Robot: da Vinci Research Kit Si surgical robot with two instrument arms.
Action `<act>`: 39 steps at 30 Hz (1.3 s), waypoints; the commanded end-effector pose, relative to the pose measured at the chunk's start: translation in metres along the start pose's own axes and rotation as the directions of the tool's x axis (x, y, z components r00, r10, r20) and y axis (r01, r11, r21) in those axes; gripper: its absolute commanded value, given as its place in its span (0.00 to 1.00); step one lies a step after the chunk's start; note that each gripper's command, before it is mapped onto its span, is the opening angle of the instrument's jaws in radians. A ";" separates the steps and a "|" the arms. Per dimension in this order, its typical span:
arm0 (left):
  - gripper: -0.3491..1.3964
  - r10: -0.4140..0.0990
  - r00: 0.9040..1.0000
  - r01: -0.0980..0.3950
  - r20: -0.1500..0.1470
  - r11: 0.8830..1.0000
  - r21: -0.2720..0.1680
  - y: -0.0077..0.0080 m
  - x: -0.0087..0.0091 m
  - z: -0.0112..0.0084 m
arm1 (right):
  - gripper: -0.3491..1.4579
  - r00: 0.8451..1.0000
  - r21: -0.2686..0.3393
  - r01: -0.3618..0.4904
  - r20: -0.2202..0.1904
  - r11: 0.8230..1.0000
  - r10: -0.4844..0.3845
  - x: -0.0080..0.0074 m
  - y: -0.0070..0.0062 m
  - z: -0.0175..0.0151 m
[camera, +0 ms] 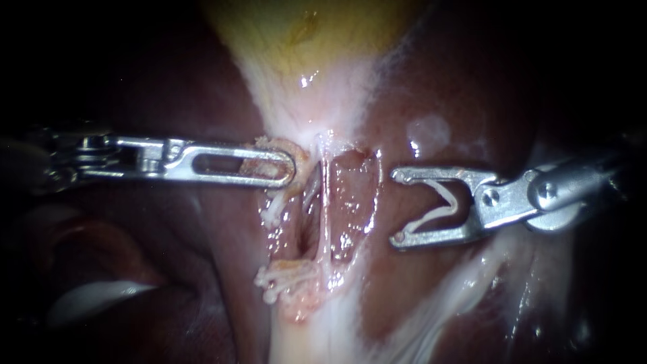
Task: Clipping first clip right tube
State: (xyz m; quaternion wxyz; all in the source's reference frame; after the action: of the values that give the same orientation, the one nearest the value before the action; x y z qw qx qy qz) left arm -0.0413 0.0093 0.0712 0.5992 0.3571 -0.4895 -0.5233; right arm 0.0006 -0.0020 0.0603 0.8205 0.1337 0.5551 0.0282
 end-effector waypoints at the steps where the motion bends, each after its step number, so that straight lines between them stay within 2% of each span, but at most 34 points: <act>1: 0.00 0.004 1.000 -0.004 -0.001 1.000 0.002 -0.0003 -0.0001 -0.0003 | 0.47 1.000 0.000 0.000 0.000 1.000 0.000 0.0000 0.0000 0.0000; 4: 0.00 0.011 1.000 -0.011 -0.005 1.000 0.005 -0.0011 -0.0005 -0.0015 | 0.47 1.000 0.000 0.006 0.000 1.000 -0.006 0.0000 0.0000 0.0000; 7: 0.00 0.016 1.000 -0.016 -0.015 1.000 0.008 -0.0024 -0.0012 -0.0034 | 0.47 1.000 0.001 0.006 0.000 1.000 -0.006 0.0001 -0.0001 0.0000; 12: 0.00 0.018 1.000 -0.018 0.003 1.000 0.004 -0.0041 -0.0020 -0.0065 | 0.47 1.000 0.001 0.001 -0.001 1.000 -0.001 0.0001 -0.0002 0.0000; 17: 0.00 0.012 1.000 -0.012 0.022 1.000 0.006 -0.0048 -0.0023 -0.0088 | 0.47 1.000 0.001 -0.011 -0.001 1.000 0.011 0.0001 -0.0002 0.0000; 20: 0.00 0.012 1.000 -0.012 0.025 1.000 0.006 -0.0048 -0.0023 -0.0089 | 0.47 0.999 0.000 -0.041 -0.001 0.999 0.041 0.0002 -0.0003 0.0001; 23: 0.00 0.012 1.000 -0.012 0.026 1.000 0.006 -0.0048 -0.0022 -0.0088 | 0.47 0.994 -0.003 -0.112 -0.001 0.994 0.112 0.0003 -0.0003 0.0004; 28: 0.00 0.012 1.000 -0.012 0.027 1.000 0.004 -0.0050 -0.0021 -0.0087 | 0.47 0.977 -0.005 -0.215 -0.002 0.977 0.215 0.0002 -0.0004 0.0018; 31: 0.00 0.012 0.999 -0.012 0.030 1.000 0.005 -0.0051 -0.0020 -0.0086 | 0.47 0.961 -0.001 -0.275 -0.005 0.961 0.275 -0.0001 -0.0006 0.0030; 39: 0.00 0.011 0.999 -0.011 0.034 1.000 0.001 -0.0057 -0.0019 -0.0082 | 0.47 0.946 -0.008 -0.323 -0.008 0.946 0.323 -0.0013 -0.0006 0.0073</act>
State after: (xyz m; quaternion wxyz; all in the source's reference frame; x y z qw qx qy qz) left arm -0.0350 0.0093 0.0633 0.5930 0.3457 -0.5022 -0.5260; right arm 0.0073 -0.0042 0.0642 0.8026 0.2201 0.5283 0.1682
